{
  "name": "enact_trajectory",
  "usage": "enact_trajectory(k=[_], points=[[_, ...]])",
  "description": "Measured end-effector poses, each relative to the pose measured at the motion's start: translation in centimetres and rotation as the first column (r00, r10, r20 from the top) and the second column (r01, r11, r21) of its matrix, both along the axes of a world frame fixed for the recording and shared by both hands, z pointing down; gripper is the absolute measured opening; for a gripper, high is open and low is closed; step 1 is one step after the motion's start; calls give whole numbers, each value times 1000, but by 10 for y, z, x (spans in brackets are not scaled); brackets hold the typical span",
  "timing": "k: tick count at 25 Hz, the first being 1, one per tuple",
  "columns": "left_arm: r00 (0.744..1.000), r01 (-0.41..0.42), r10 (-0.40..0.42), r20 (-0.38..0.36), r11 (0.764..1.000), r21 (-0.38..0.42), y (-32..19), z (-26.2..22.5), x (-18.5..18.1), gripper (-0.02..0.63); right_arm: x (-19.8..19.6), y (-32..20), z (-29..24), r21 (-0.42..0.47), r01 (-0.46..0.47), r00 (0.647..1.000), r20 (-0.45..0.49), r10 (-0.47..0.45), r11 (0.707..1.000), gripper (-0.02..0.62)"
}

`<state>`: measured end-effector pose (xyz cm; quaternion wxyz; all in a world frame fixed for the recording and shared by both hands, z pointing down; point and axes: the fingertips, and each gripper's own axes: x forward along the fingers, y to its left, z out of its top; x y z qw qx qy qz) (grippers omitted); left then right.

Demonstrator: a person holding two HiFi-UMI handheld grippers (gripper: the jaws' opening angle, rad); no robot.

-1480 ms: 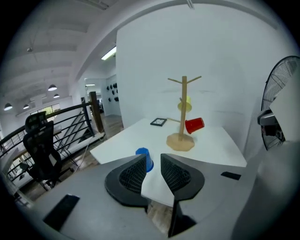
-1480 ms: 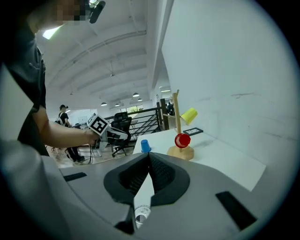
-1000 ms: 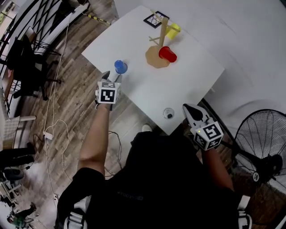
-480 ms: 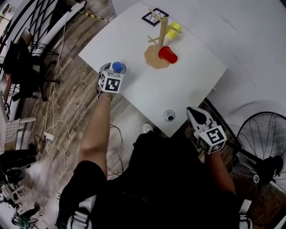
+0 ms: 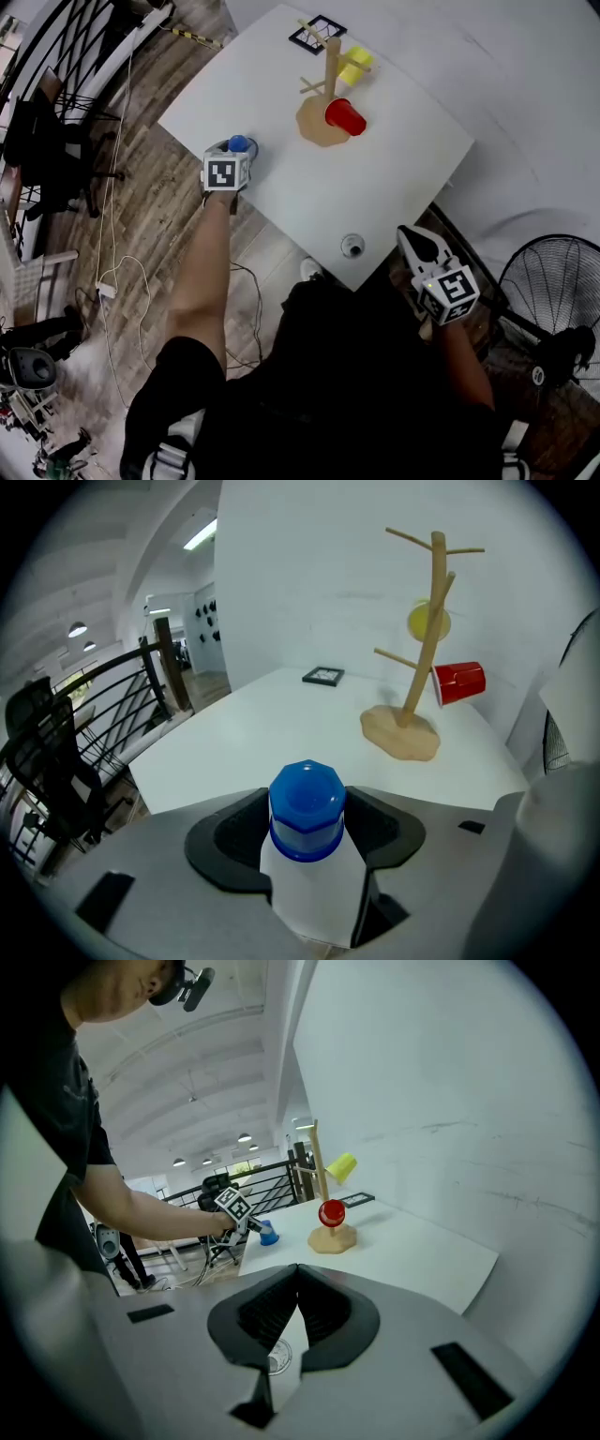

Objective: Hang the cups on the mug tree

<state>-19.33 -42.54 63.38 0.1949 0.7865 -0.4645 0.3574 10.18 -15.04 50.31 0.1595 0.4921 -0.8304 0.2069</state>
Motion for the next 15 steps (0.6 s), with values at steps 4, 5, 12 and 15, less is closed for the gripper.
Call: enact_trajectory(k=[4,5,12,15], points=[[1000,-6,6,11,1000,-2,2,0,0,259,3,-2,2,0,-2,1000,4,2,1000,8],[1000,-6,6,12,1000,0,3,-1,1,259,4,-3,2,2,-3,1000,5,3,1000,8],[1000,10,-10,0,999,35,12,-21,-1,259,5,-9,-3,33,7,1000,18,-7,999,8],[999,21,-19,-33,998,62,19,-40,1,259,2,-10,-8,51,21,999,25,-22,999,8]])
